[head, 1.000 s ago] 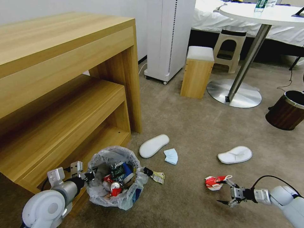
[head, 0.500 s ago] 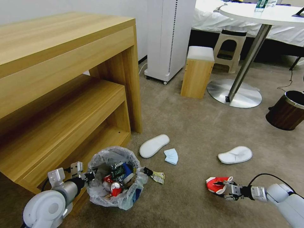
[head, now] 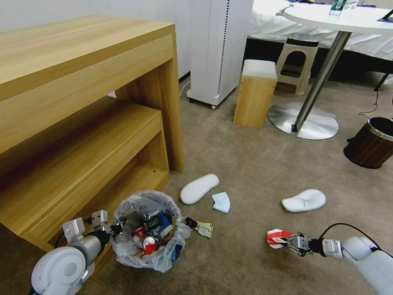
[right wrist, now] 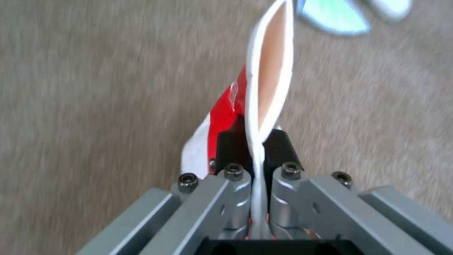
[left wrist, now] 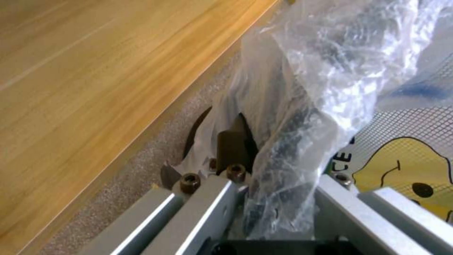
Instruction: Pick up the trash bin and place the garbage on the floor into it.
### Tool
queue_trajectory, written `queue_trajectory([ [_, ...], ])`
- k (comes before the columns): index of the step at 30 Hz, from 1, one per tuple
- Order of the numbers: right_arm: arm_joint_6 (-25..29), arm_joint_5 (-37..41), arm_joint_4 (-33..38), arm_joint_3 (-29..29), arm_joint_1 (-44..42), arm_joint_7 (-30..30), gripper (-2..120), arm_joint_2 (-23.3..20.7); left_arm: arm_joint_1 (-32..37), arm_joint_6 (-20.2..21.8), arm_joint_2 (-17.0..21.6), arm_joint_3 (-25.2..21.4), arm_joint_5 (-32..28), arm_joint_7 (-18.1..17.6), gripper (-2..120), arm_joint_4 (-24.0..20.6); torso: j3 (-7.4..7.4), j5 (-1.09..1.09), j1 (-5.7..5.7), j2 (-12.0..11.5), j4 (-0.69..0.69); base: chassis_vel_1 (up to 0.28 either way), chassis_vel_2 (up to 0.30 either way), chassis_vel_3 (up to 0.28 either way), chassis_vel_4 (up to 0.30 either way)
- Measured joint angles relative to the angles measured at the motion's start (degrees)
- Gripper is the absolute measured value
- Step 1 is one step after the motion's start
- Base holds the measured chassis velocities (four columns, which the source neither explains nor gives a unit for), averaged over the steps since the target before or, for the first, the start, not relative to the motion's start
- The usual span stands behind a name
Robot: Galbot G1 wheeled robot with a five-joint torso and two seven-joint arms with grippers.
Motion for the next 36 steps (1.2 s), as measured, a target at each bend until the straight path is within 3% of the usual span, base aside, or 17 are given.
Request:
queue_trajectory([
  [14,-3.72,11.85,17.15,-0.81,-5.4,6.51,0,-3.3,0.43,0.27,0.08,1.17,1.24,0.09,0,0.03,0.0,-0.01,0.0,0.0,-0.01,0.0,0.0,0.0,0.0],
  [16,-5.43,15.46,22.37,-1.61,-5.88,9.69,0,-3.99,0.37,0.27,-0.27,1.27,1.49,0.1,0,-0.22,0.0,-0.03,0.0,0.0,-0.01,0.0,0.0,0.0,0.0],
  [18,-5.56,15.66,22.73,-1.69,-5.89,9.99,0,-4.01,0.37,0.27,-0.31,1.28,1.5,0.1,0,-0.24,0.0,-0.02,0.0,0.0,-0.01,0.0,0.0,0.0,0.0],
  [24,-10.68,23.21,34.94,-5.17,-5.38,21.21,0,-3.49,0.08,0.37,-1.67,1.47,2.35,0.1,0,-0.86,0.0,-0.01,0.0,0.0,0.0,0.0,0.0,0.0,0.0],
  [36,-15.47,31.8,45.19,-9.9,-4.08,29.45,0,-4.71,-0.04,0.46,-1.84,1.83,4.29,0.26,0,-0.77,0.0,-0.02,0.0,0.0,-0.01,0.0,0.0,0.0,0.0],
])
